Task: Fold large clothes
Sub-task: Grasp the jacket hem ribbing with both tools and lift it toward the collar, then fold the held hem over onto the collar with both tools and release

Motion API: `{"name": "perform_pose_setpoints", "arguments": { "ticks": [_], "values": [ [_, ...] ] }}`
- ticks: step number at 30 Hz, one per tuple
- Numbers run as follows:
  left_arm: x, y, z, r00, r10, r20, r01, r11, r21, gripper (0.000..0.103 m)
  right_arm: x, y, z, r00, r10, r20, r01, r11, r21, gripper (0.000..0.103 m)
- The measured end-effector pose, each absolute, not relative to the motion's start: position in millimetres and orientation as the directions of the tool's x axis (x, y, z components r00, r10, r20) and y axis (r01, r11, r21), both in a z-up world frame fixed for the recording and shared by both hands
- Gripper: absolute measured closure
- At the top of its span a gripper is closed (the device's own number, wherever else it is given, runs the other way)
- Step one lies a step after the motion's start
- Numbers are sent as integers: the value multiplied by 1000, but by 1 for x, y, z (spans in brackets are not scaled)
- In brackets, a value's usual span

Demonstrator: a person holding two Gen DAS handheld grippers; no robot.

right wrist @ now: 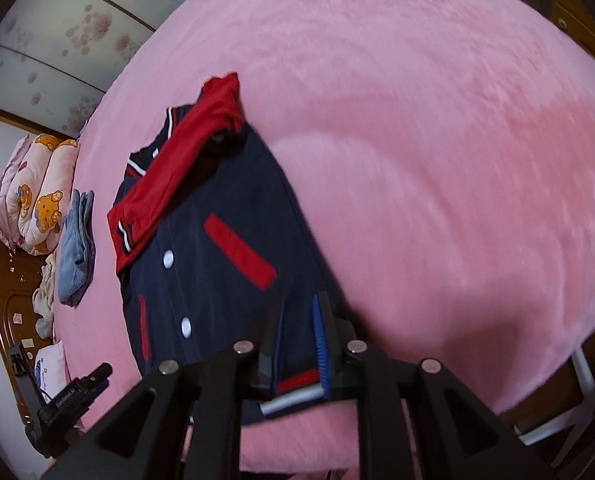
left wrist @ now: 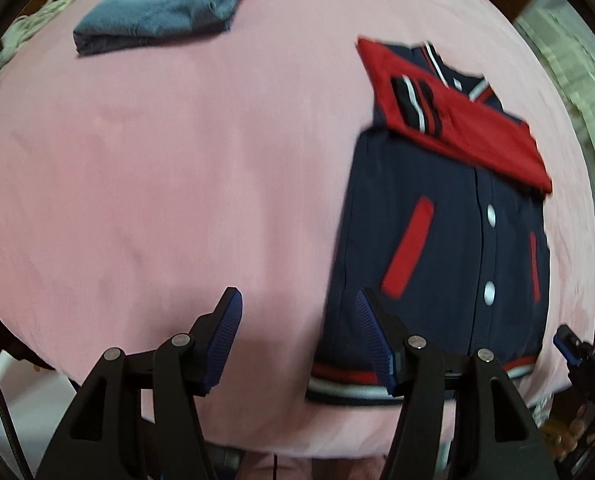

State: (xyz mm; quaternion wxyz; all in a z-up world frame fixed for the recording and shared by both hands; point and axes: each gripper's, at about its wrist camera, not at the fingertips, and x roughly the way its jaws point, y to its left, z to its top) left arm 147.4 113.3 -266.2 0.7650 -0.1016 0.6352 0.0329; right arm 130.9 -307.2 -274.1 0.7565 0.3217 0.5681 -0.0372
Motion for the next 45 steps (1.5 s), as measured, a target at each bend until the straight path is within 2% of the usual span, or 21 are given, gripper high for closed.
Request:
{"name": "perform_pose_setpoints", "arguments": {
  "ticks": [2, 7, 20, 23, 25, 27, 30, 31, 33, 35, 41, 45],
  "values": [
    [138, 114, -271, 163, -97, -982, -164, 979, -124, 37, 119, -306, -277, 339, 305, -890, 439, 785, 437, 69],
    [118, 110, -292, 64, -154, -986, -123, 979, -161, 35, 99, -307, -284, 305, 269, -914, 481, 785, 391, 54],
    [101, 105, -331, 25, -307, -952, -133, 942, -307, 35, 87, -307, -319, 293, 298, -908, 506, 758, 412, 53],
    [105, 107, -336, 45, -384, -922, -156, 909, -386, 36, 87, -311, -323, 316, 325, -891, 520, 726, 449, 51],
    [104, 109, -340, 60, -428, -902, -199, 880, -431, 40, 87, -315, -329, 329, 347, -878, 544, 690, 477, 51],
    [103, 112, -342, 81, -461, -884, -241, 851, -466, 49, 87, -318, -332, 355, 371, -858, 573, 639, 513, 51],
    [101, 115, -343, 95, -489, -867, -274, 824, -495, 57, 87, -318, -333, 367, 380, -849, 600, 602, 528, 51],
    [99, 116, -343, 95, -494, -864, -280, 820, -500, 59, 87, -316, -332, 362, 379, -852, 595, 609, 524, 53],
    [99, 114, -342, 85, -497, -864, -288, 818, -499, 72, 89, -314, -330, 354, 383, -853, 584, 622, 522, 62],
    [102, 112, -343, 82, -505, -859, -292, 812, -506, 78, 90, -309, -328, 361, 416, -835, 562, 617, 551, 89],
    [107, 100, -333, 81, -470, -879, -272, 838, -473, 91, 96, -290, -317, 422, 476, -772, 511, 579, 636, 91],
    [109, 97, -318, 95, -464, -881, -250, 845, -473, 92, 102, -280, -303, 462, 484, -743, 478, 571, 668, 92]
  ]
}}
